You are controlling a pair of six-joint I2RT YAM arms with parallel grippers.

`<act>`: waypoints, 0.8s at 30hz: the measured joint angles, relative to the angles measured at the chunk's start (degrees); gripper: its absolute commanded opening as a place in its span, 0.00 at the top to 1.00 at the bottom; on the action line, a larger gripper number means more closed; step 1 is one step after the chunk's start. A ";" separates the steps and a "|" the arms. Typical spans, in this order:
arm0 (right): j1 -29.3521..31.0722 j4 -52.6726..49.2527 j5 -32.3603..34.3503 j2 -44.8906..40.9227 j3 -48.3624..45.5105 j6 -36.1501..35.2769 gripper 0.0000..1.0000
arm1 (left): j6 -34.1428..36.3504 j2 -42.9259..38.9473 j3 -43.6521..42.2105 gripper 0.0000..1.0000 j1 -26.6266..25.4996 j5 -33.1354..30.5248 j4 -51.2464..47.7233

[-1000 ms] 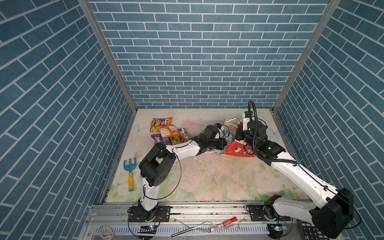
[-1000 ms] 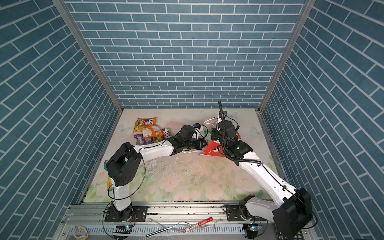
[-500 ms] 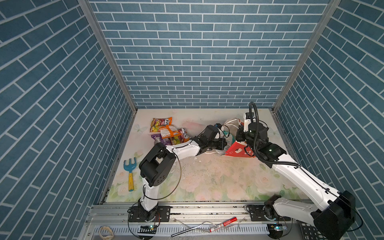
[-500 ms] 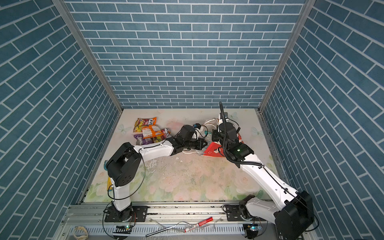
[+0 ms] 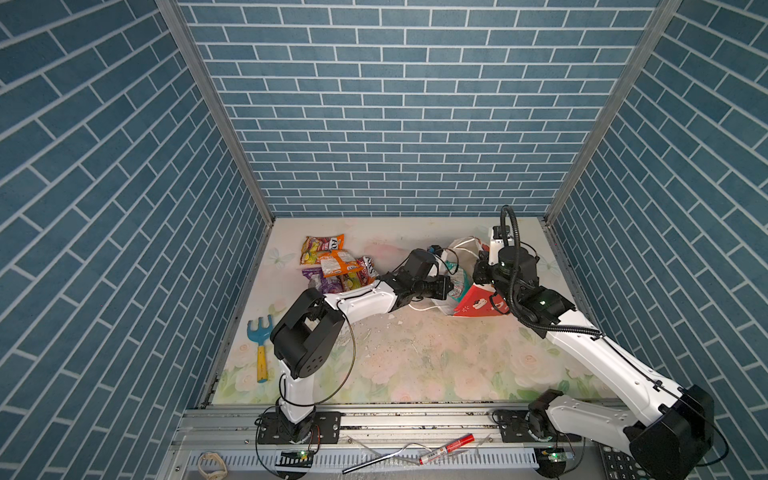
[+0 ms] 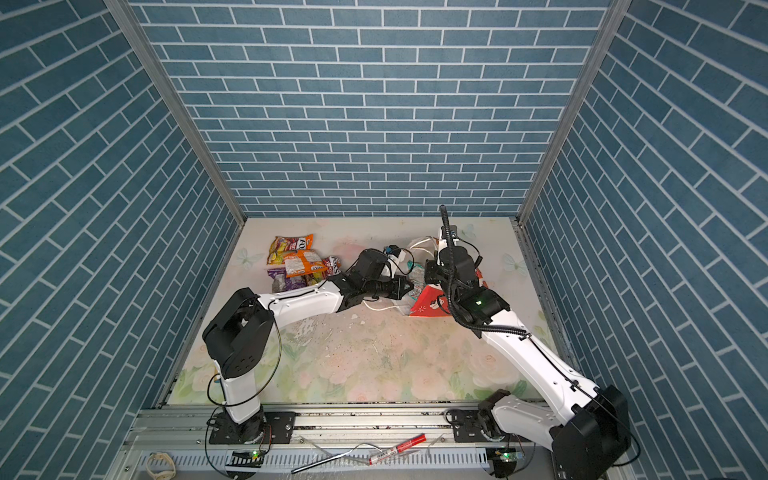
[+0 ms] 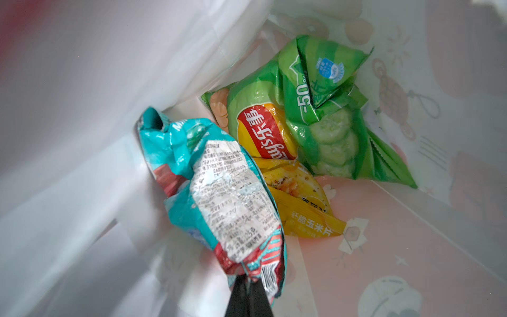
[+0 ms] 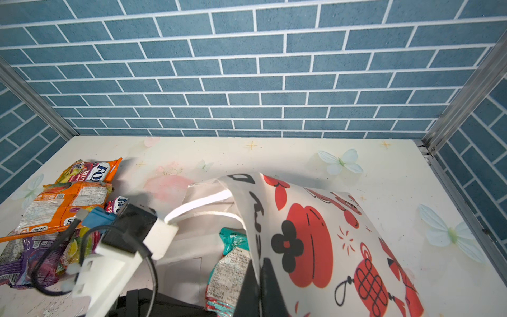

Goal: Take the snacks out of the paper bag
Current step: 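Close the left gripper on the teal packet's end inside the bag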

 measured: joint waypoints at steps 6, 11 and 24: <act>0.00 0.00 0.00 0.00 0.00 0.00 1.00 | 0.00 -0.98 -0.44 1.00 0.00 0.00 -0.24; 0.00 0.00 0.00 0.02 0.00 0.02 1.00 | 0.09 -1.79 -0.96 1.00 0.00 0.00 -0.42; 0.00 0.24 0.17 0.35 0.00 0.02 1.00 | 0.61 -4.72 -2.40 1.00 0.26 -0.04 -0.96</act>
